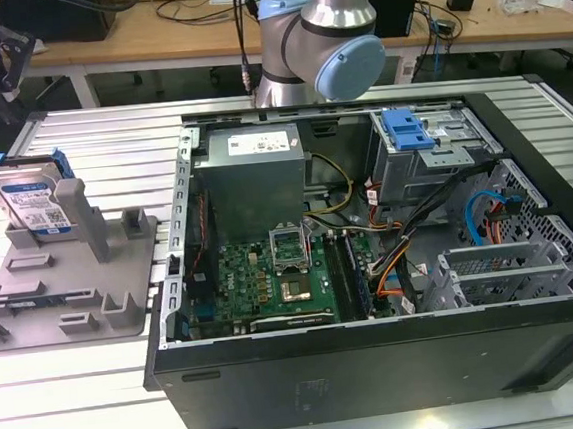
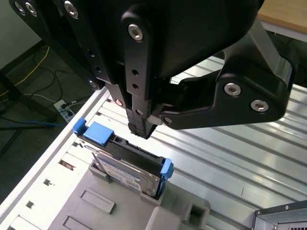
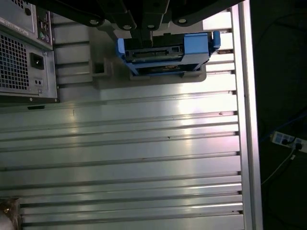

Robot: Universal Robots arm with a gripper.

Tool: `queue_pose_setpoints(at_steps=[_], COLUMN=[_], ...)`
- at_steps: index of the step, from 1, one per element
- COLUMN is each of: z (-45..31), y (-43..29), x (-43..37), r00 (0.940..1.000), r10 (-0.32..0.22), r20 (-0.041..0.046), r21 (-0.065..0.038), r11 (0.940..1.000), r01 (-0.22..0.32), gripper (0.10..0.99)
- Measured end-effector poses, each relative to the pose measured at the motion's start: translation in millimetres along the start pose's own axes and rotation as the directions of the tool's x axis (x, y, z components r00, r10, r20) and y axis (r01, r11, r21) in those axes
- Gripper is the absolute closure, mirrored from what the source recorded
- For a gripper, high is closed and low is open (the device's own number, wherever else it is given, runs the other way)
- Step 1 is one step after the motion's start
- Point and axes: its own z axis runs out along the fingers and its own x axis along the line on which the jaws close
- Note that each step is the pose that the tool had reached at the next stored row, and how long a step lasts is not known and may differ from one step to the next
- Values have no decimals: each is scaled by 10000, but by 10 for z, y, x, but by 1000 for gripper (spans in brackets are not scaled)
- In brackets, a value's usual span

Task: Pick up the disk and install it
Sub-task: 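Pick up the disk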

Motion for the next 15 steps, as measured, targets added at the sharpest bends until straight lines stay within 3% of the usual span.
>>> queue_pose_setpoints(at_steps=[1,4,6,8,12,15], z=[0,0,1,2,2,2], y=[0,0,0,0,0,0], x=[0,0,0,0,0,0], r00=[10000,9988,9921,9860,9588,9403], r10=[0,-471,-1217,-1625,-2807,-3370], r20=[-2,-154,-310,-363,-445,-470], r21=[1,-4,-25,-40,-84,-107], r11=[10000,9989,9926,9867,9598,9415], r01=[0,471,1217,1625,2806,3369], gripper=[980,980,980,980,980,980])
